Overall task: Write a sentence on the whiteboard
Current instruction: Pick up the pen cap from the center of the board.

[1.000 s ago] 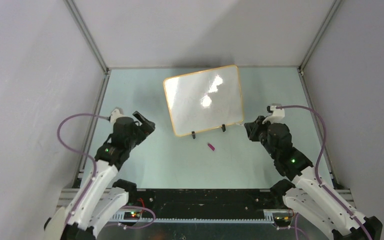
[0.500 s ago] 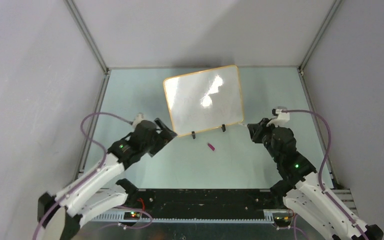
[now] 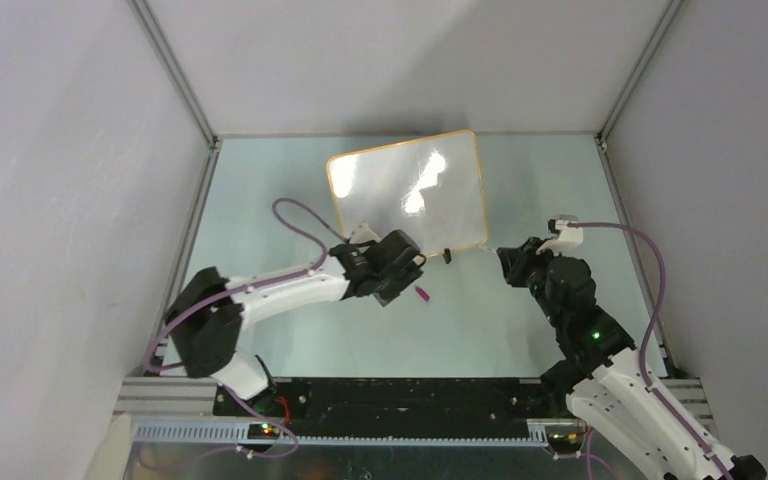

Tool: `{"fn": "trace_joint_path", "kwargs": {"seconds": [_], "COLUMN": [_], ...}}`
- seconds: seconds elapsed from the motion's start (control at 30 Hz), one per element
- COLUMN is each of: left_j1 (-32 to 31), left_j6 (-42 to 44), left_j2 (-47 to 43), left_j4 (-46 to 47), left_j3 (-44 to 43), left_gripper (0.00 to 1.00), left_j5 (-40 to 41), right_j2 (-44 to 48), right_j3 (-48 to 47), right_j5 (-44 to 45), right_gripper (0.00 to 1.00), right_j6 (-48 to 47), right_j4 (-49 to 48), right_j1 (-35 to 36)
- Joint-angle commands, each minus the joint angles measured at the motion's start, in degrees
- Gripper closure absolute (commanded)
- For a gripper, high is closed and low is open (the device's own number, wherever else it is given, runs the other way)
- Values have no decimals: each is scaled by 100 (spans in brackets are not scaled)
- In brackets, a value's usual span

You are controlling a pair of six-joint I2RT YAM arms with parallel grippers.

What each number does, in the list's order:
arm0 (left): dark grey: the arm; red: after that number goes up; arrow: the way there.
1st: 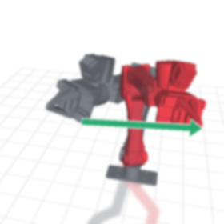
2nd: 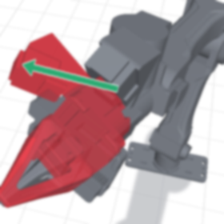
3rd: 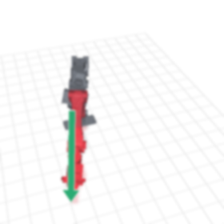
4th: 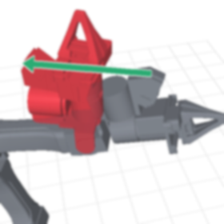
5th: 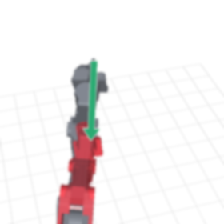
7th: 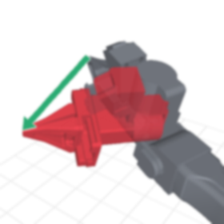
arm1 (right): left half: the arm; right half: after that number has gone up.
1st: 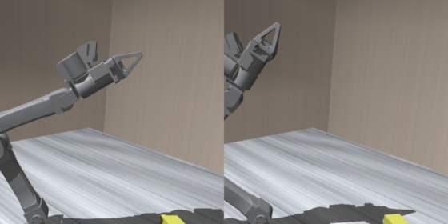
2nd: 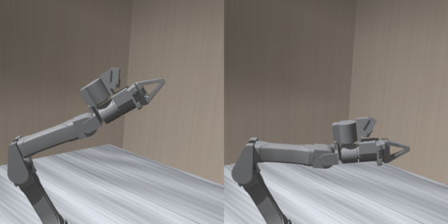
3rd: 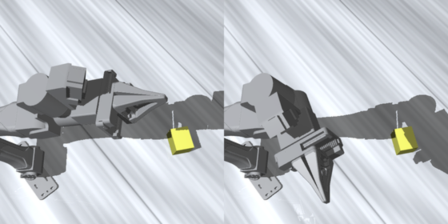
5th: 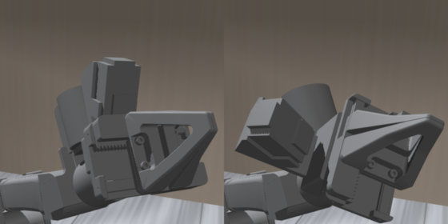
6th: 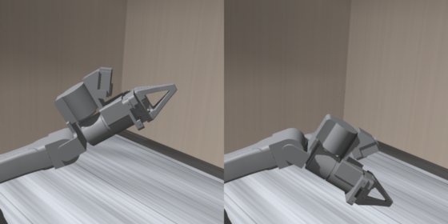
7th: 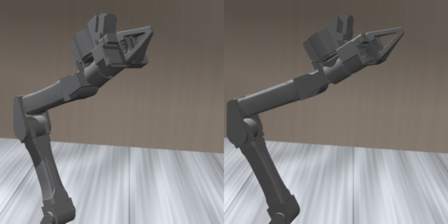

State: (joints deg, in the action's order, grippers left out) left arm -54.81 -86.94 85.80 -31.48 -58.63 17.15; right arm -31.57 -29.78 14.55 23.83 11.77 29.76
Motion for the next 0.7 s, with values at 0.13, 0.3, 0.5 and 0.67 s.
{"fn": "trace_joint_path", "kwargs": {"seconds": [0.13,0.3,0.5,0.67], "left_j1": [-186,-209,-217,-196], "left_j6": [-951,-1121,-1163,-1264], "left_j2": [1146,1640,2085,2292], "left_j4": [-166,-341,-541,-885], "left_j3": [-995,-1206,-1464,-1643], "left_gripper": [33,33,35,43], "left_j5": [-179,-574,-750,-677], "right_j2": [234,256,266,287], "right_j3": [-2,-3,-2,-1], "right_j5": [44,73,60,43], "right_gripper": [100,100,100,100], "right_j6": [2,10,22,44], "right_j4": [-71,-75,-91,-60], "right_j1": [-65,-103,-170,-218]}}
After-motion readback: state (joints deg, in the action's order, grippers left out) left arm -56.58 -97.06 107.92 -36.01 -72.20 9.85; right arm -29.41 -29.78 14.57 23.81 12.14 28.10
